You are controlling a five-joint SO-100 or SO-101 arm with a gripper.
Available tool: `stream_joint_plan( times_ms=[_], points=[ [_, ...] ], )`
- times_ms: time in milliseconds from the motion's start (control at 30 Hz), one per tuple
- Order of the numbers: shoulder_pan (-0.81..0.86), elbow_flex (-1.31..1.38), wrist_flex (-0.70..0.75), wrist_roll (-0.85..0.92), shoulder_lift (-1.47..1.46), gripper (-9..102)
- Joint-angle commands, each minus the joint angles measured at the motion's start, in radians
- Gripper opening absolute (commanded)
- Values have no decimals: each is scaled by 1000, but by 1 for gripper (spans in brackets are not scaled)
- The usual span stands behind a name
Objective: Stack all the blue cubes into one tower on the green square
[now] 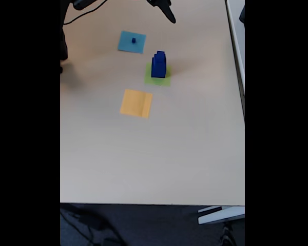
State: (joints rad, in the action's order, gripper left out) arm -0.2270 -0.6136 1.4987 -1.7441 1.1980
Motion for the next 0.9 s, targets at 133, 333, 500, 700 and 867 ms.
stream_joint_plan(
  times_ms=[133, 333, 500, 700, 867],
  points=[
    [-176, -38, 43, -390, -26, 38],
    [-189, 71, 15, -430, -216, 37],
    [-169, 178, 12, -407, -354, 35],
    [-167, 175, 41, -400, -383, 29],
    [-150, 178, 32, -376, -397, 23]
  ],
)
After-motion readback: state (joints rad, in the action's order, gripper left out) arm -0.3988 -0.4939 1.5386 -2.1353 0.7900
